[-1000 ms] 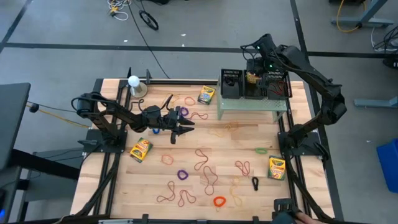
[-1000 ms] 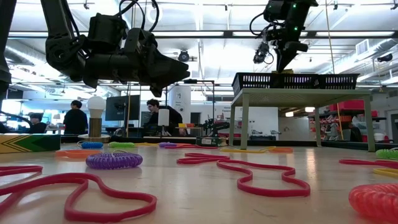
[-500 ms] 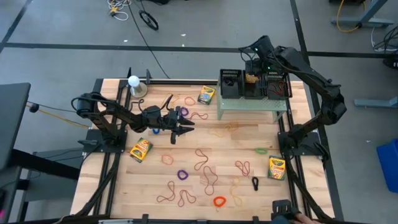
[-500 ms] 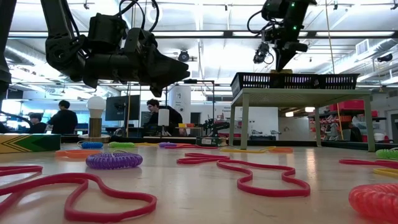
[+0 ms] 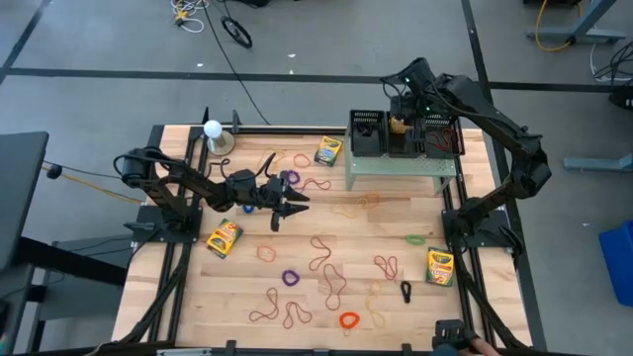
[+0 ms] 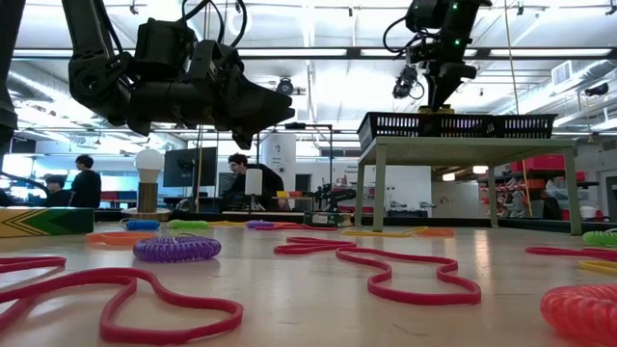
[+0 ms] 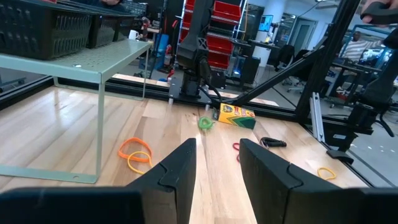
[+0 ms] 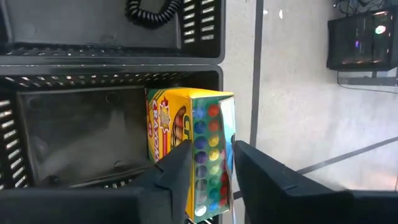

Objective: Pick & Place Office Desk Supplies
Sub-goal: Put the yellow crayon box into the middle black basket on the shelf, then put the bottom purple spring keychain into the left black basket on the shelf

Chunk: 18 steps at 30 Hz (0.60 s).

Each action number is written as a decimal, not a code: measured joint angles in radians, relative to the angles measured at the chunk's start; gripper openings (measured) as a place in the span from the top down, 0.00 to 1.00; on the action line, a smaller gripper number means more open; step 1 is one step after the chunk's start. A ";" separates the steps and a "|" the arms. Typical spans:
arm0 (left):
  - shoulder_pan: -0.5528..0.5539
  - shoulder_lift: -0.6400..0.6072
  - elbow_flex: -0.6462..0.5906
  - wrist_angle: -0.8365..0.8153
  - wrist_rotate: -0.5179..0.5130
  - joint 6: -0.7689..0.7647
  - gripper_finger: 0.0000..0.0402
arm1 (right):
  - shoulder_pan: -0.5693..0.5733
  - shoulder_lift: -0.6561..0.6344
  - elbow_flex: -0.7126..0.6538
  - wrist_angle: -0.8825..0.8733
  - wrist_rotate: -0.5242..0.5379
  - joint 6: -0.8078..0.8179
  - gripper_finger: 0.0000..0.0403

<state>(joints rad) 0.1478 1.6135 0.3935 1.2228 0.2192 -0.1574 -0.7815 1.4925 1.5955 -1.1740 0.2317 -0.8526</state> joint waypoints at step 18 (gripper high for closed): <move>0.000 0.000 0.000 0.000 -0.001 0.000 0.68 | 0.079 -0.042 0.001 0.034 0.046 0.105 0.56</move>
<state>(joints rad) 0.1482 1.6135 0.3935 1.2232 0.2183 -0.1575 -0.7028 1.4504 1.5963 -1.1401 0.2780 -0.7476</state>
